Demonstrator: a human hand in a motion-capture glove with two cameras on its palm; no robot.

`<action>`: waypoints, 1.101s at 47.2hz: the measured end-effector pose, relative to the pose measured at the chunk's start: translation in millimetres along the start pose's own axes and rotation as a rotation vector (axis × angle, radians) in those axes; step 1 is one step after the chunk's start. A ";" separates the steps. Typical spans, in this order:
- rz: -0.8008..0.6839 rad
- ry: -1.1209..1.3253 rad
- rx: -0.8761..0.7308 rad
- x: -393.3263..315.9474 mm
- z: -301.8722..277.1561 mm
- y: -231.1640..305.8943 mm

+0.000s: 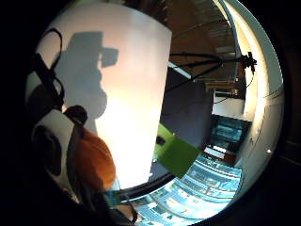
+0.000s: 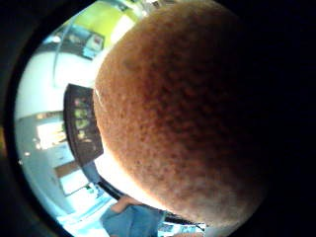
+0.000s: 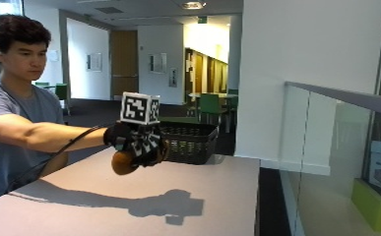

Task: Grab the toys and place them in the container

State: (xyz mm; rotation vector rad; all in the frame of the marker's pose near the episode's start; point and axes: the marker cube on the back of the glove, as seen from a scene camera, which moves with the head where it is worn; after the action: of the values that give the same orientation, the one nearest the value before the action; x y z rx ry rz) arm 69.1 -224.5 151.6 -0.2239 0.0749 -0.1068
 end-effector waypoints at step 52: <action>-0.263 -0.180 0.307 -387.3 -167.1 19.1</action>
State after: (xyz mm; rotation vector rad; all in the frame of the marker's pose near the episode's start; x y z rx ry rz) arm -327.4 -198.2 8.9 0.0656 -0.1508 -0.3566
